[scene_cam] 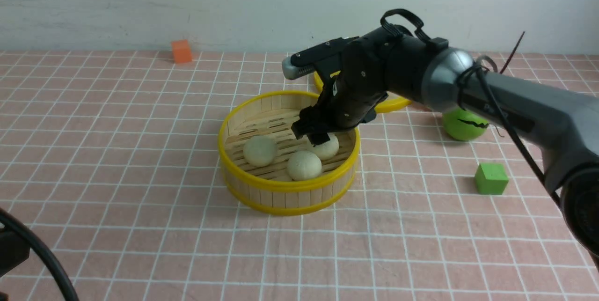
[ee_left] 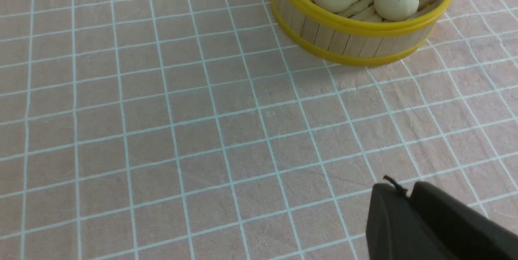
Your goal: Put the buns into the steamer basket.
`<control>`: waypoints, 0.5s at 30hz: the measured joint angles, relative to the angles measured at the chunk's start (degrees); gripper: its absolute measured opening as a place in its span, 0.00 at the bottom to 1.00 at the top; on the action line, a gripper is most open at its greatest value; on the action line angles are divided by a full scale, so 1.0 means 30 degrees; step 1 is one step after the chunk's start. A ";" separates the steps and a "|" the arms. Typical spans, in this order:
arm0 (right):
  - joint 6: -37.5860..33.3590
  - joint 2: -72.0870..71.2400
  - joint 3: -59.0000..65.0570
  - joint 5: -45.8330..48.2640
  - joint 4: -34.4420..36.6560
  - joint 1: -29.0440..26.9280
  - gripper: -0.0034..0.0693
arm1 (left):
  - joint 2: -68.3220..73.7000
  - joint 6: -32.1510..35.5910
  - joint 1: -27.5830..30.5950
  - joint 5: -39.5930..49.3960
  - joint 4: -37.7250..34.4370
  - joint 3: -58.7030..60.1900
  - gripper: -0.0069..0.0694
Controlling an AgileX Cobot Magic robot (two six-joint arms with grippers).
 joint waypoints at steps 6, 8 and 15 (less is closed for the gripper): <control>0.0000 -0.0989 -0.1897 0.2911 -0.0182 0.0000 0.78 | 0.0000 0.0000 0.0000 0.0063 0.0000 0.0000 0.17; -0.0017 -0.1683 -0.2506 0.3670 -0.0253 0.0000 0.69 | 0.0000 0.0000 0.0000 0.0063 0.0000 0.0000 0.17; -0.0575 -0.5224 -0.2935 0.4997 -0.0390 0.0000 0.22 | 0.0000 0.0000 0.0000 0.0063 0.0000 0.0000 0.18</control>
